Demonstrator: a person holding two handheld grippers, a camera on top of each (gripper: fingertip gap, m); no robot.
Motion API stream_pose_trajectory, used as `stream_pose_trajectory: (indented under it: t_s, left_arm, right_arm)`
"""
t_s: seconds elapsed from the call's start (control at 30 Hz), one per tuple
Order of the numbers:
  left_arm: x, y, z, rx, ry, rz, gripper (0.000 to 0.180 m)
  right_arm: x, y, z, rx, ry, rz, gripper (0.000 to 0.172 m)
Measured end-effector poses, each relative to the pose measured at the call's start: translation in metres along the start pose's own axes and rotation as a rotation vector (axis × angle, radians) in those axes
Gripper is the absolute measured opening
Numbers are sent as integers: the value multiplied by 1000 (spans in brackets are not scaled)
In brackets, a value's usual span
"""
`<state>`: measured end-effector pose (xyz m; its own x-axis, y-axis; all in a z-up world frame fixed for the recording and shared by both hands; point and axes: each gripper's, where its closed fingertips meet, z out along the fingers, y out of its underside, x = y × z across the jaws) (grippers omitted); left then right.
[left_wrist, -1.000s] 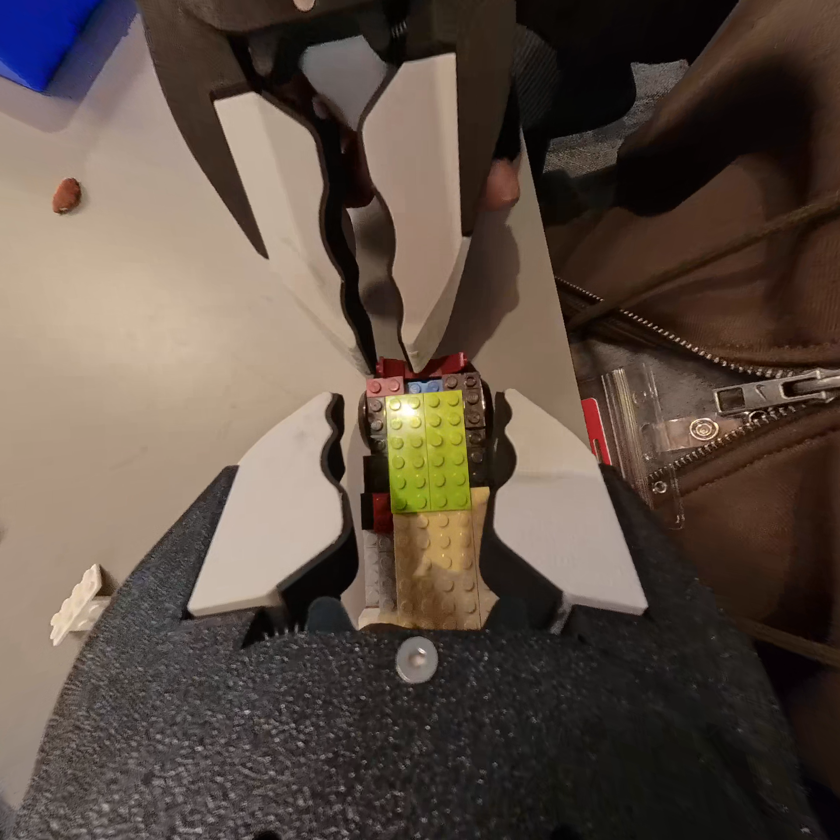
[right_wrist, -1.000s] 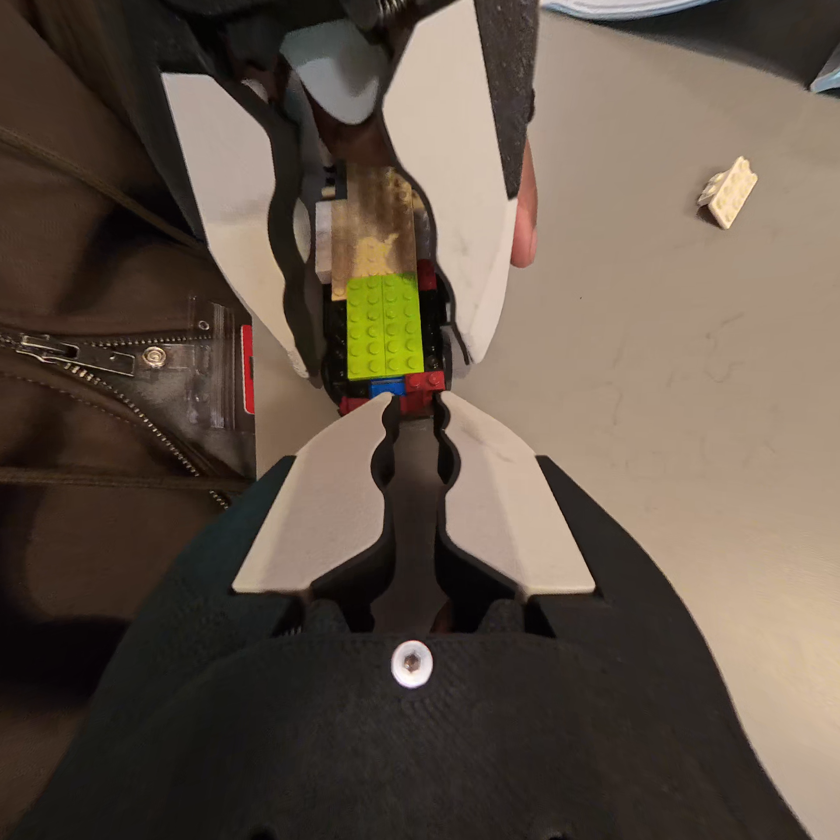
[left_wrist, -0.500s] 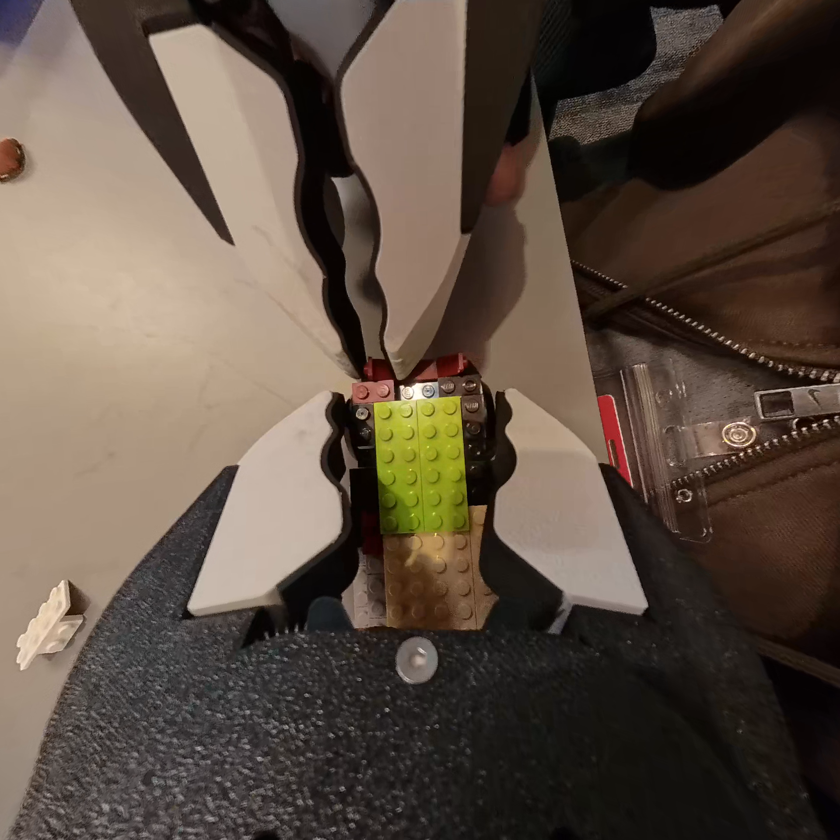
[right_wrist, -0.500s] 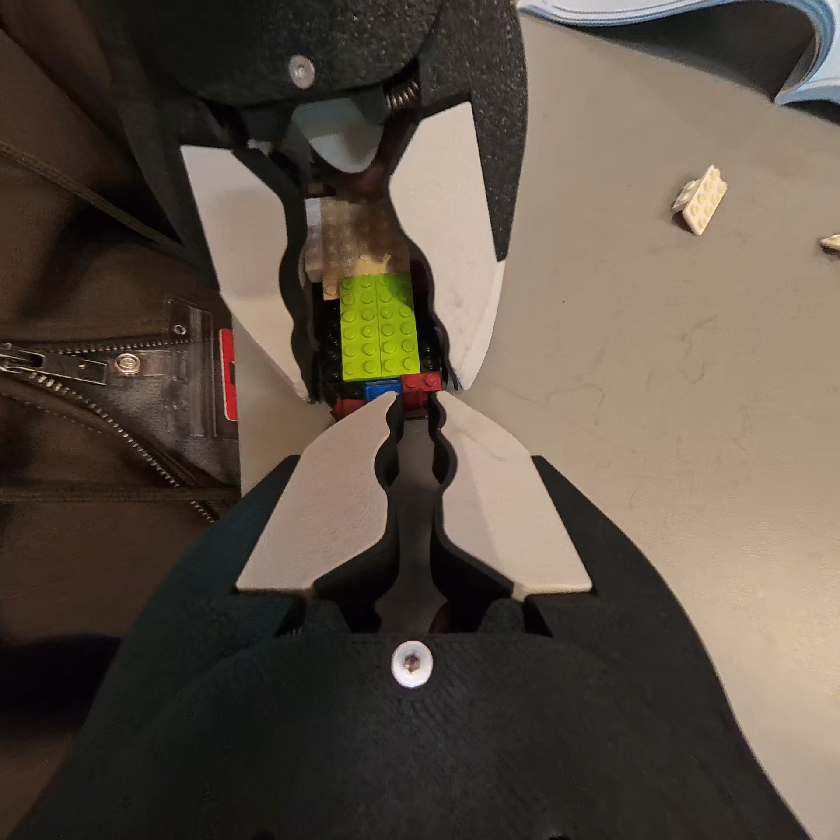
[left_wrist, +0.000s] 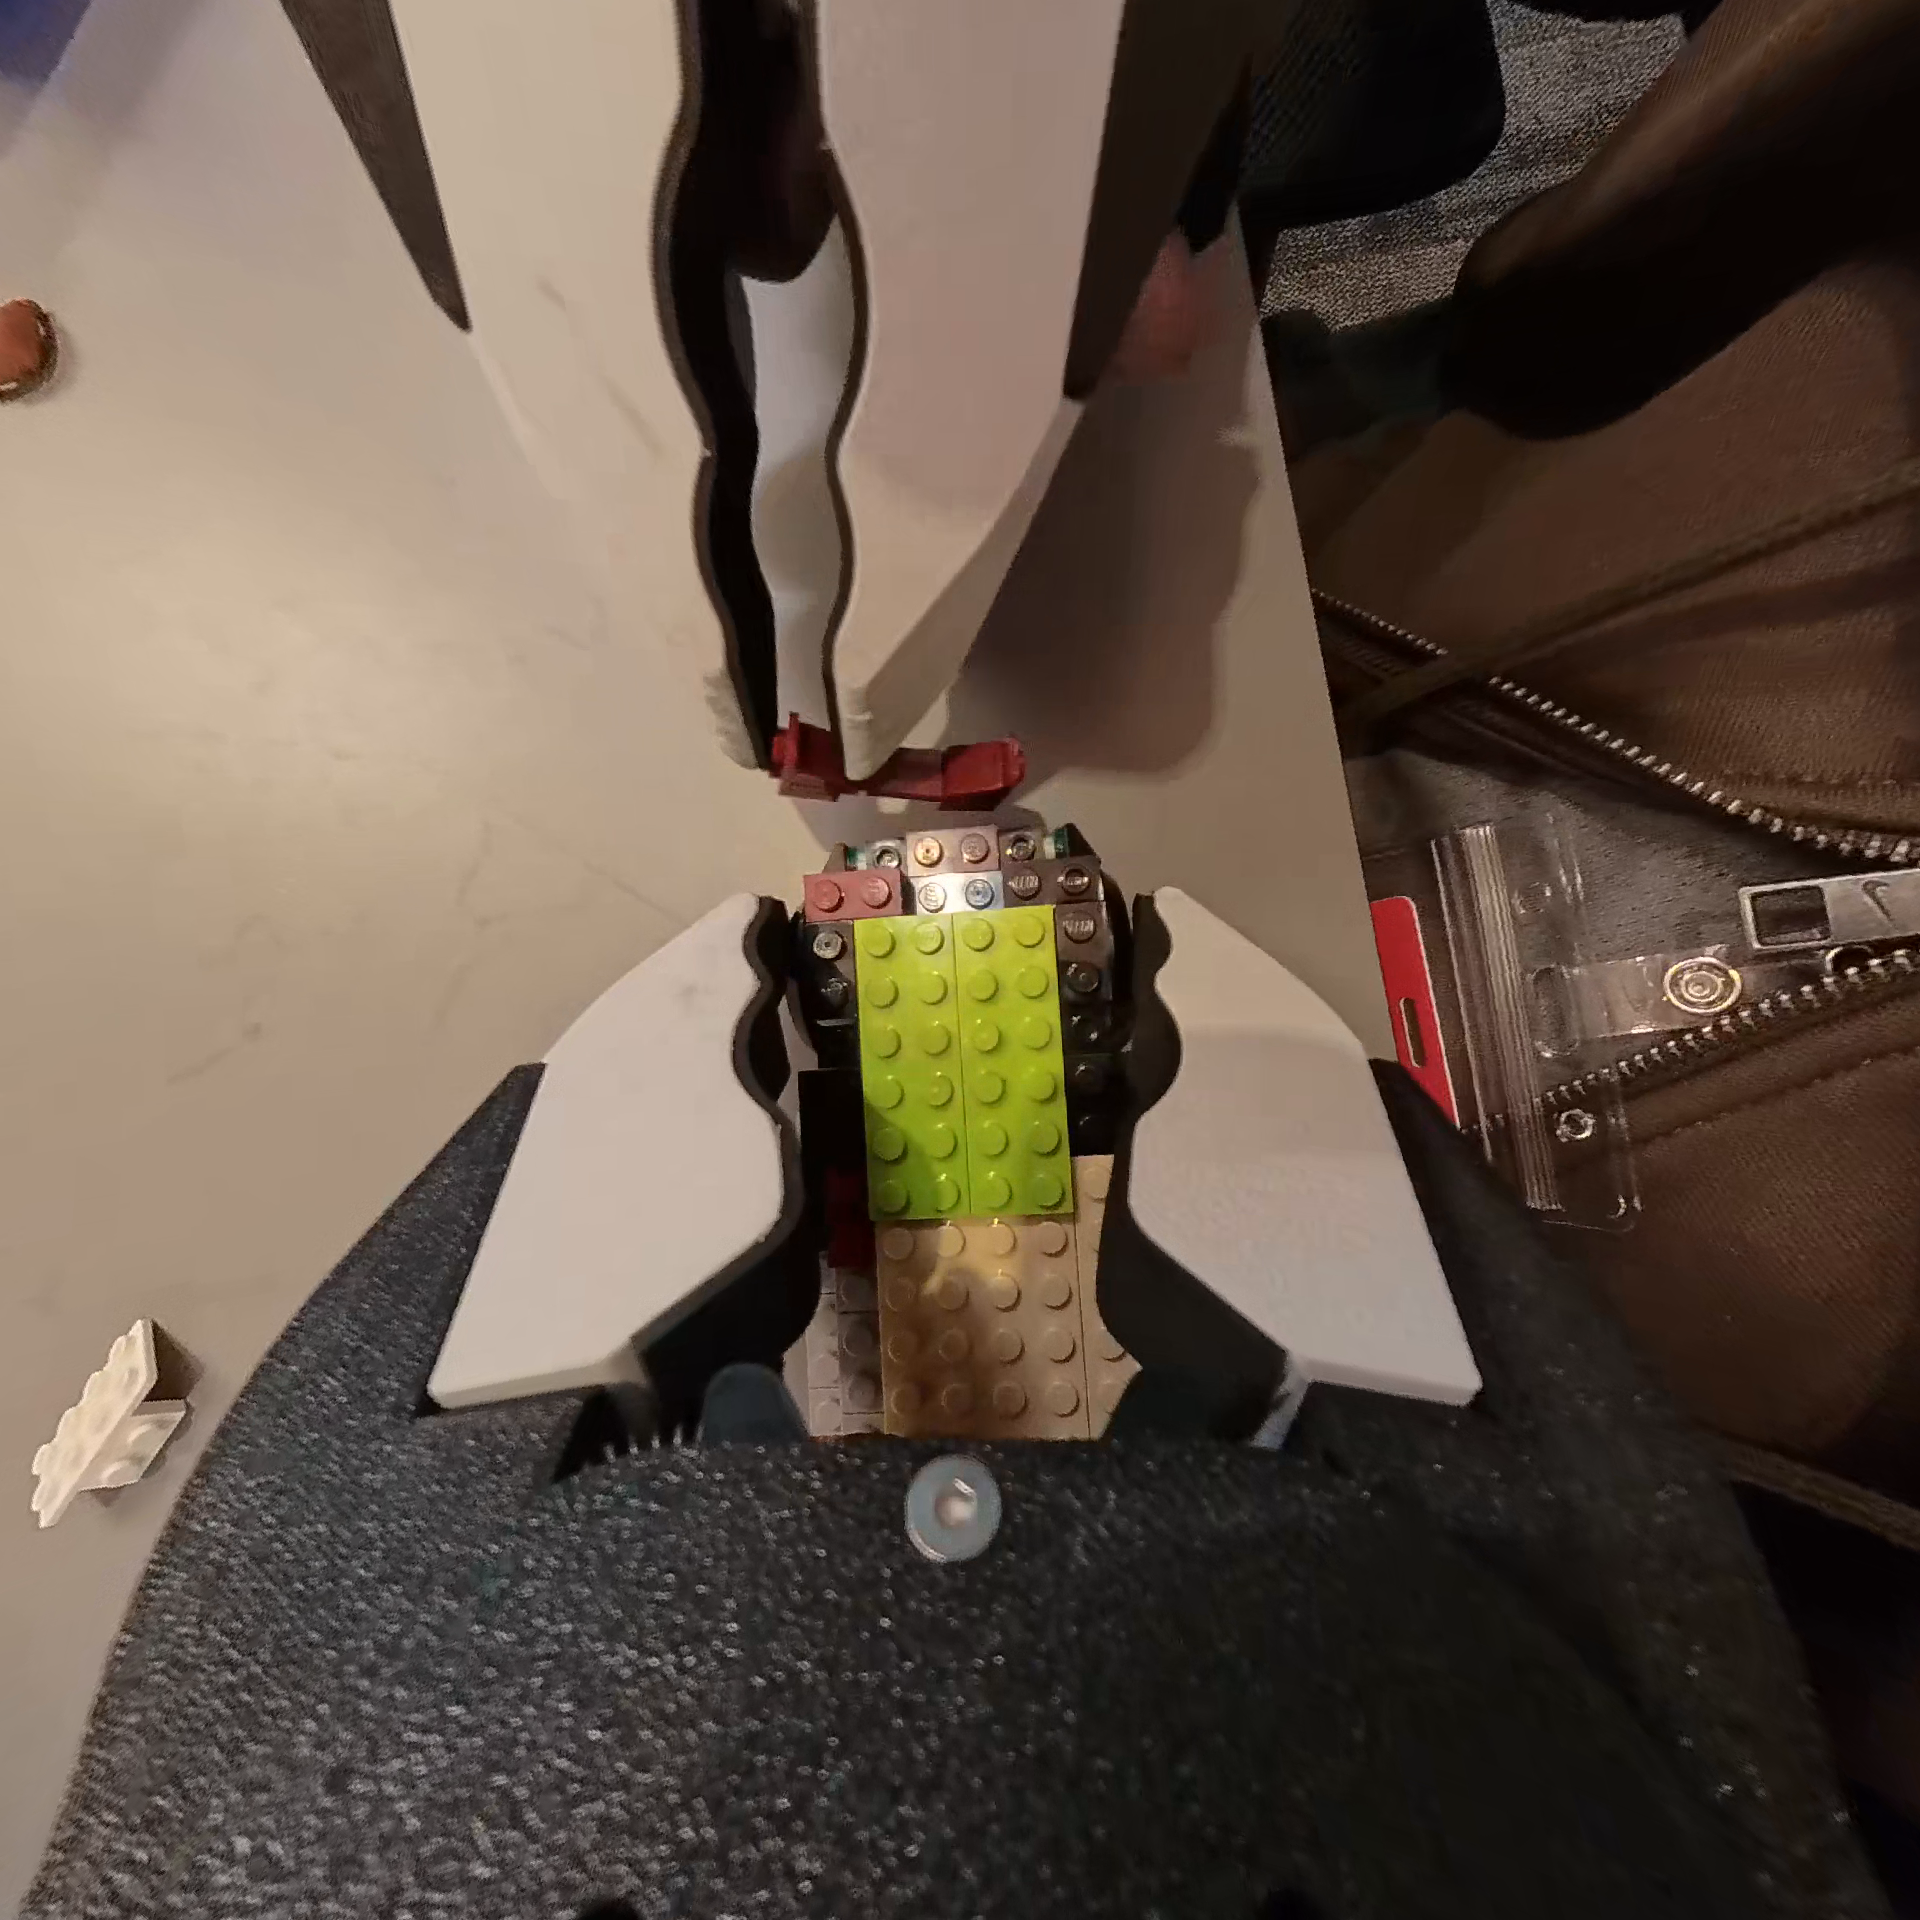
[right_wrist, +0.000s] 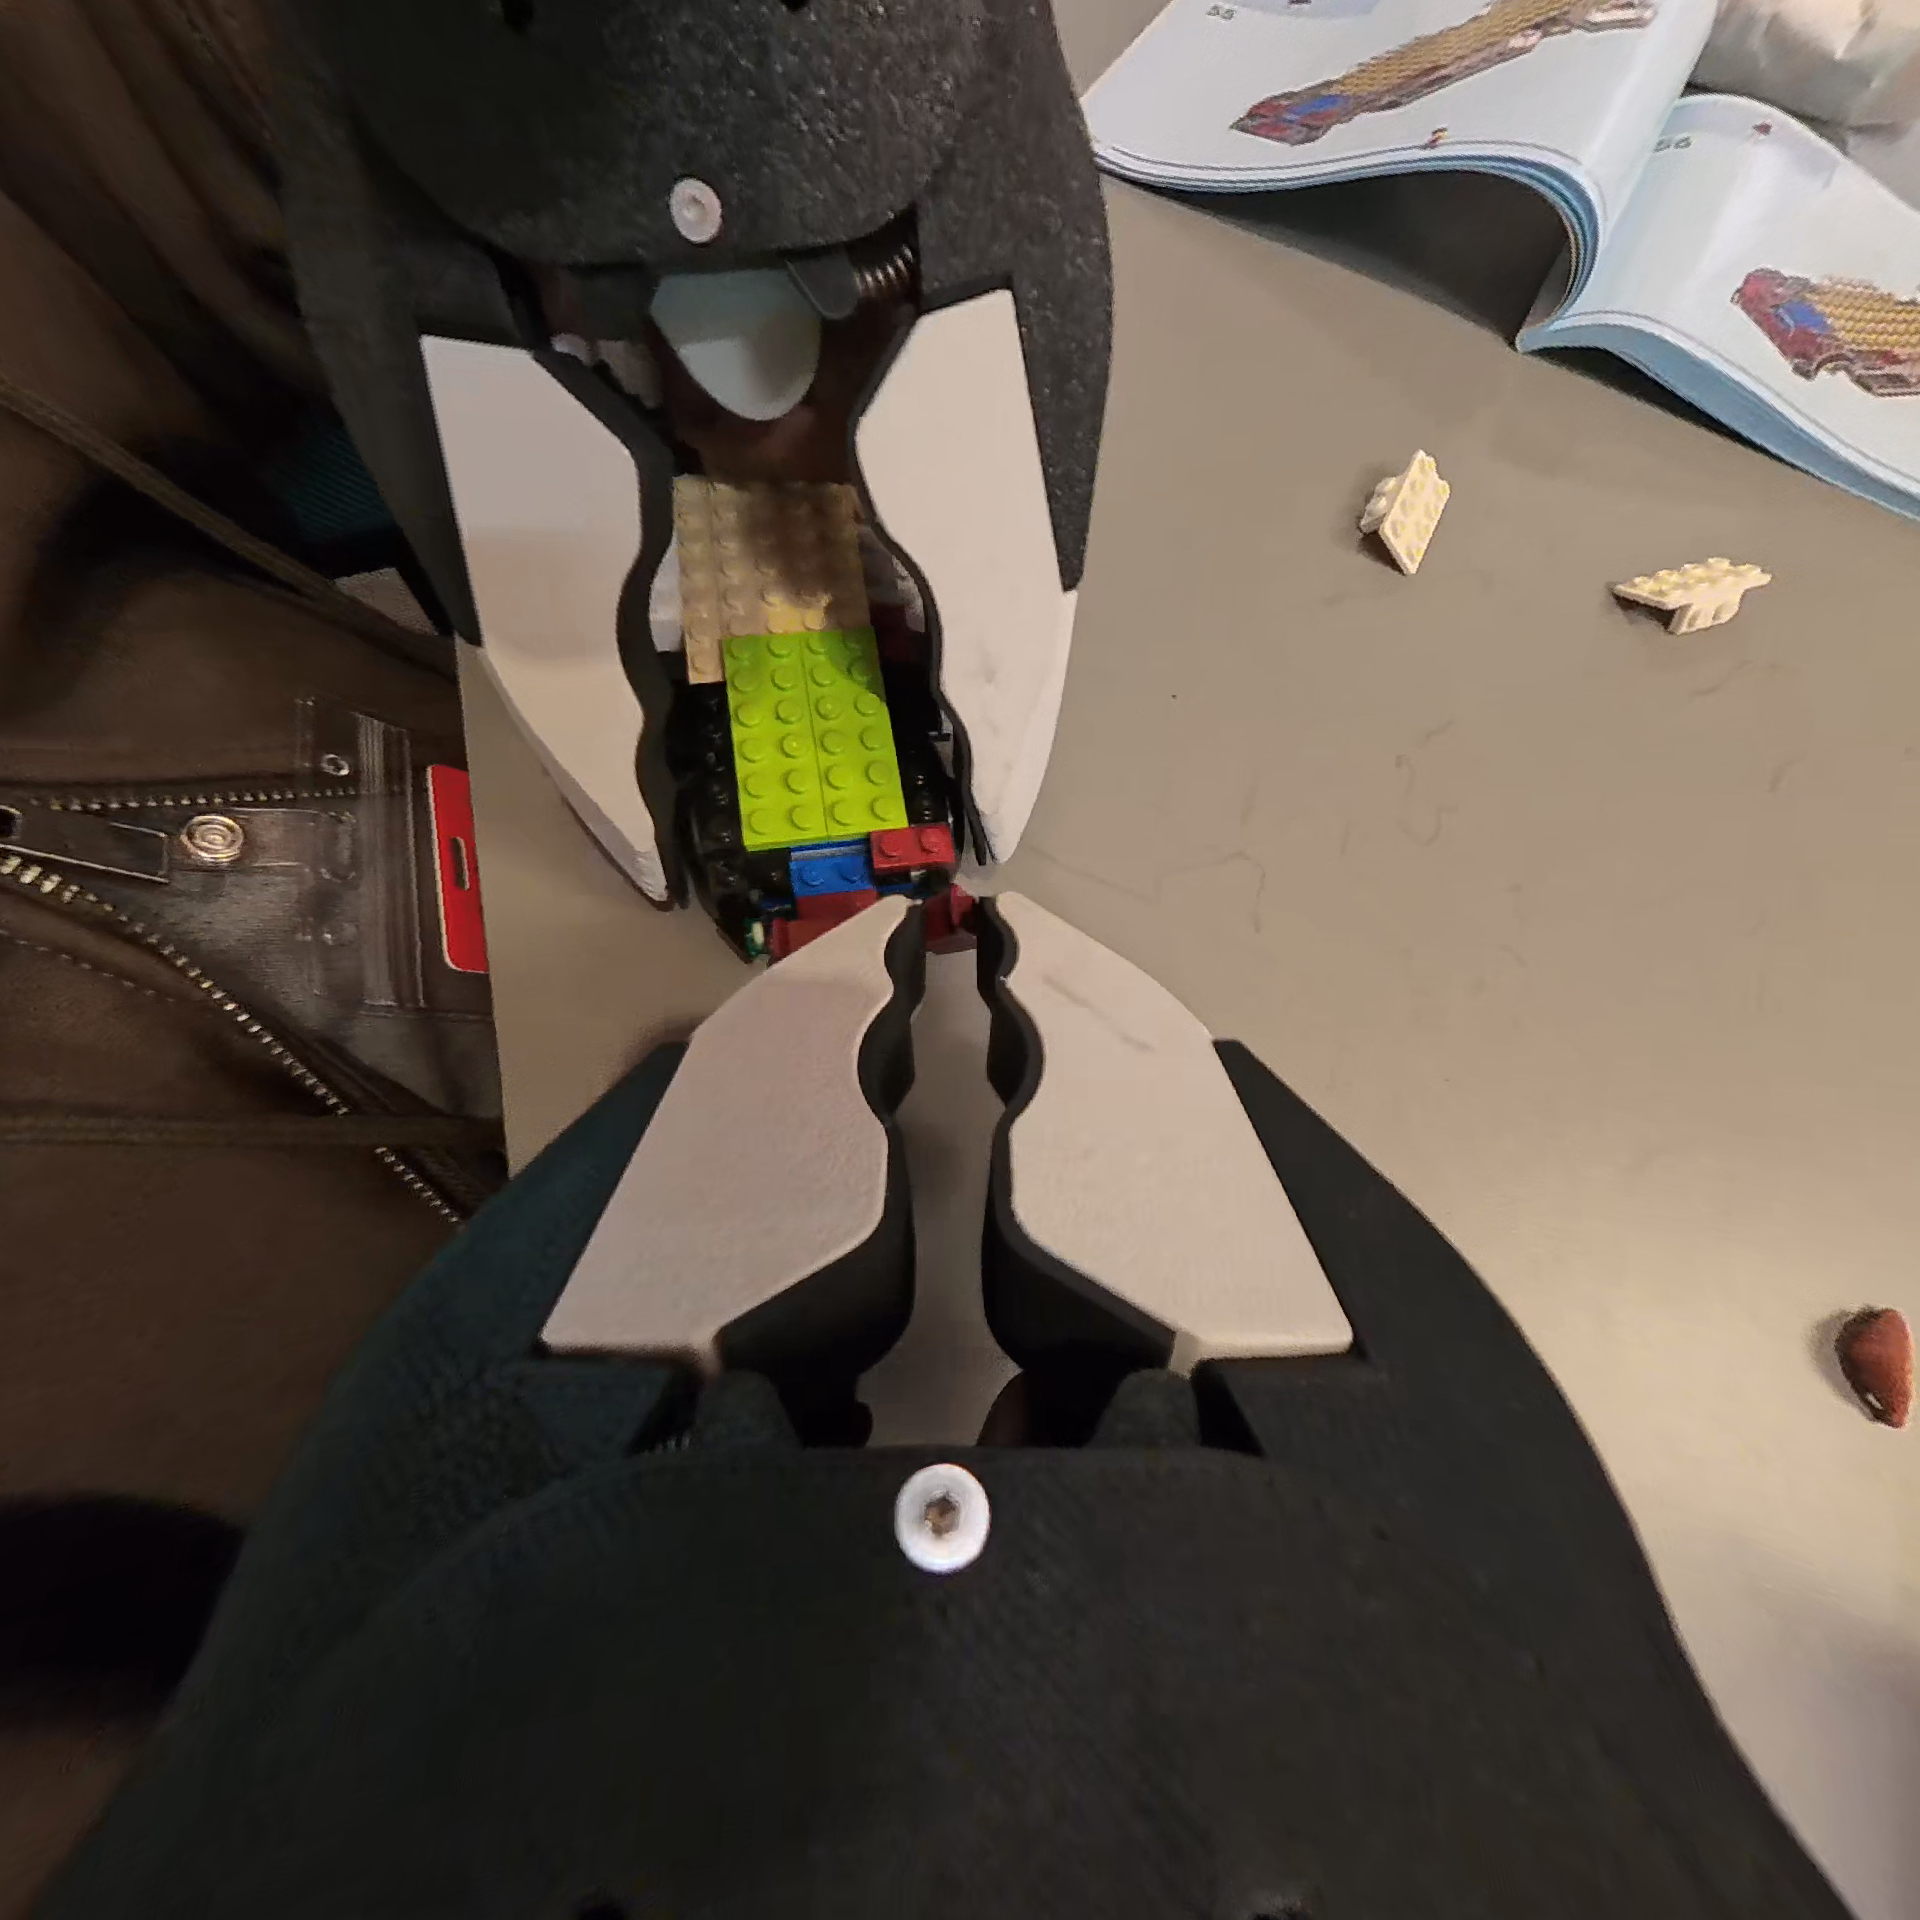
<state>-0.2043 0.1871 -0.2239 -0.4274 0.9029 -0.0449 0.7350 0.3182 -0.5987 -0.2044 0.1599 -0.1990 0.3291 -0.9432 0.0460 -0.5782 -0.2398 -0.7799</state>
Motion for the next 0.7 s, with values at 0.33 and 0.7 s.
stream_pose_trajectory:
  t_s: [0.33,0.7]
  left_arm:
    - [-6,-15,-11,97,-43,-21,69]
    - [-58,-34,-37,240,-367,-102,44]
  right_arm:
    - [25,-3,-1,96,-8,279,10]
    - [51,-23,1,251,47,579,9]
